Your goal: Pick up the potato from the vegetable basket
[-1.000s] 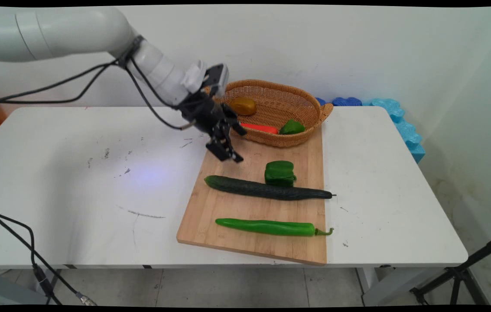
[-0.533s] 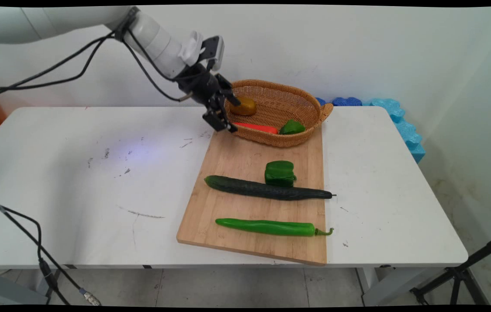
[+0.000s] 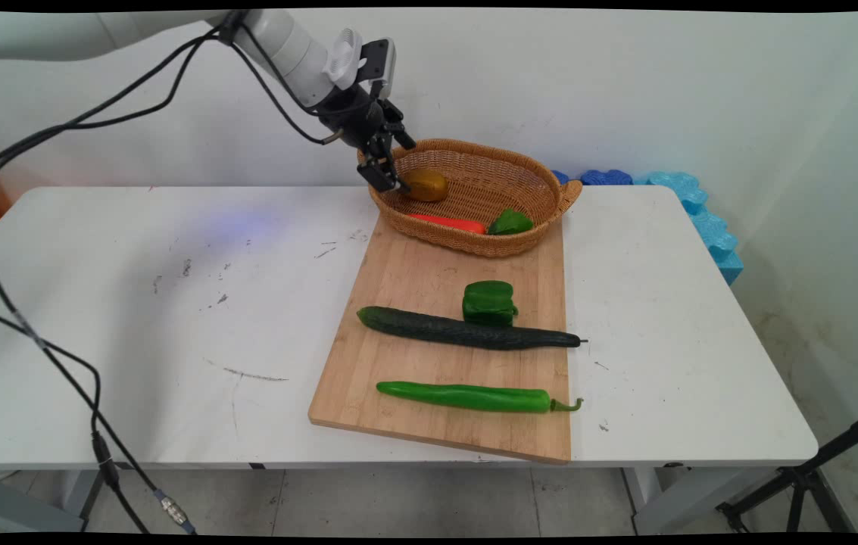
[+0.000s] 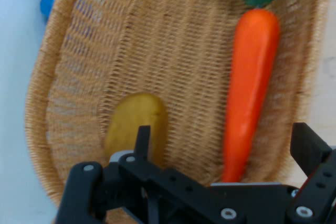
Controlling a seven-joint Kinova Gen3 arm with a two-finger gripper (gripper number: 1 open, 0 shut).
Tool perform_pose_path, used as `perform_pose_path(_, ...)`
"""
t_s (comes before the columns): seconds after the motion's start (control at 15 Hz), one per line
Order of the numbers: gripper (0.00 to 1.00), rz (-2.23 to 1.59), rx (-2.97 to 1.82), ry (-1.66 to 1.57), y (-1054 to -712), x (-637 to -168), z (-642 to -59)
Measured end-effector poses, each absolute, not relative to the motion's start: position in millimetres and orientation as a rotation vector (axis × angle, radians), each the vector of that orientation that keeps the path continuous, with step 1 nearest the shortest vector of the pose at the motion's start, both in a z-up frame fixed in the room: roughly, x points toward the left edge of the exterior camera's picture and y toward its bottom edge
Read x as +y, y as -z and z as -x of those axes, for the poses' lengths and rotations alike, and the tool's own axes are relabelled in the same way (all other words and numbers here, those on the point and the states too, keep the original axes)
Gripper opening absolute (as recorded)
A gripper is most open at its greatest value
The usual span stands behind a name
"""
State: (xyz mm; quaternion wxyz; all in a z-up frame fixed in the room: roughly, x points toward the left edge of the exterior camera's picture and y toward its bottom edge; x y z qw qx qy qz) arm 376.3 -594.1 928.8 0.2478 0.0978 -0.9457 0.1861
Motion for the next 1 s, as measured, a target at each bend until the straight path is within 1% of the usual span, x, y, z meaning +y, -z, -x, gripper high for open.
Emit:
perform_pose_path(0.33,1.0,-0.243,-2.615,-0.551,-918,-626,-377)
perform_pose_path(0.53,1.0,-0.234,-2.639,-0.565,-905,-646,-376)
perform_pose_path(1.0,1.0,-0.231,-2.677,-0.549,-872,-676,-369)
